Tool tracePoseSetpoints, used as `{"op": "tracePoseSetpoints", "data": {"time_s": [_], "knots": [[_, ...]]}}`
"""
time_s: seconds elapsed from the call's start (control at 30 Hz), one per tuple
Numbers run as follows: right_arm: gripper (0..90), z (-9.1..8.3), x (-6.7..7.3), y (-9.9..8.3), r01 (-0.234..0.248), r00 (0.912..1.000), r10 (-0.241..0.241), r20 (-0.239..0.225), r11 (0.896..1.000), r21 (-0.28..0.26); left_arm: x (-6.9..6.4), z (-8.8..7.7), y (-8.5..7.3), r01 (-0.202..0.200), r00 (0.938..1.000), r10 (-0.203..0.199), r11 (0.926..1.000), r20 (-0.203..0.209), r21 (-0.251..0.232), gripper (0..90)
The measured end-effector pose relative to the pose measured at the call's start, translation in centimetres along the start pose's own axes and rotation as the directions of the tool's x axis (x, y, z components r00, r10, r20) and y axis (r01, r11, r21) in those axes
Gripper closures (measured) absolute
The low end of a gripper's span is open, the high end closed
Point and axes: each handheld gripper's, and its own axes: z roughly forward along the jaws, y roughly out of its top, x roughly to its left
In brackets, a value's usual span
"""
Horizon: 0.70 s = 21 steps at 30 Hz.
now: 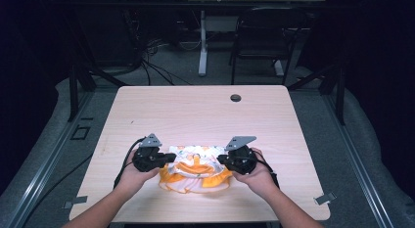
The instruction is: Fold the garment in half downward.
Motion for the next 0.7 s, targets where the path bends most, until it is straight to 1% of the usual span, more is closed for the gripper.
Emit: {"op": "tracePoseSetpoints", "data": {"time_s": [0.03, 0.1, 0.2, 0.23, 0.3, 0.4, 0.47, 0.5, 0.6, 0.63, 0.7], "knots": [[84.8, 0.2, 0.2, -0.1, -0.004, 1.0000, 0.004, -0.007, 1.000, -0.006, -0.1, 0.0, -0.1, -0.007, 0.9999, 0.007, 1.0000, 0.008, 0.007, 87.3], [84.8, 0.6, 0.8, -0.2, 0.015, 0.9995, -0.015, -0.028, 1.000, 0.006, -0.6, 0.1, -0.3, -0.006, 0.9997, 0.006, 0.9999, 0.022, 0.008, 87.6], [84.8, 0.8, 1.9, -0.3, 0.037, 0.9974, -0.037, -0.062, 0.999, 0.004, -1.1, -0.1, -0.7, -0.011, 0.9991, 0.010, 0.9997, 0.042, 0.019, 87.9], [84.8, 0.9, 2.2, -0.4, 0.040, 0.9969, -0.040, -0.067, 0.999, -0.002, -1.2, -0.1, -0.8, -0.013, 0.9990, 0.012, 0.9998, 0.043, 0.017, 88.0], [84.8, 0.9, 2.7, -0.7, 0.049, 0.9946, -0.049, -0.092, 0.999, 0.005, -1.5, -0.1, -1.2, -0.022, 0.9988, 0.021, 0.9994, 0.044, 0.029, 88.3], [84.7, 1.1, 3.3, -1.2, 0.052, 0.9929, -0.050, -0.108, 0.999, 0.015, -1.9, -0.1, -2.0, -0.028, 0.9983, 0.025, 0.9983, 0.052, 0.051, 88.1], [84.6, 1.2, 3.5, -1.7, 0.054, 0.9923, -0.050, -0.113, 0.998, 0.027, -2.0, 0.0, -2.7, -0.023, 0.9983, 0.020, 0.9982, 0.055, 0.056, 87.9], [84.7, 1.3, 3.6, -2.0, 0.043, 0.9920, -0.040, -0.120, 0.999, 0.023, -2.1, 0.1, -3.0, -0.027, 0.9983, 0.023, 0.9976, 0.054, 0.063, 87.9], [84.6, 1.6, 3.9, -2.7, 0.032, 0.9918, -0.027, -0.125, 0.999, 0.038, -2.2, 0.5, -3.8, -0.039, 0.9984, 0.035, 0.9957, 0.044, 0.084, 87.6], [84.7, 1.6, 3.9, -3.0, 0.040, 0.9916, -0.034, -0.125, 0.998, 0.048, -2.1, 0.6, -4.1, -0.038, 0.9986, 0.035, 0.9954, 0.039, 0.087, 87.5], [84.7, 2.0, 4.1, -3.4, 0.032, 0.9917, -0.025, -0.126, 0.998, 0.054, -2.1, 0.9, -4.6, -0.045, 0.9986, 0.041, 0.9939, 0.033, 0.101, 87.2]]}}
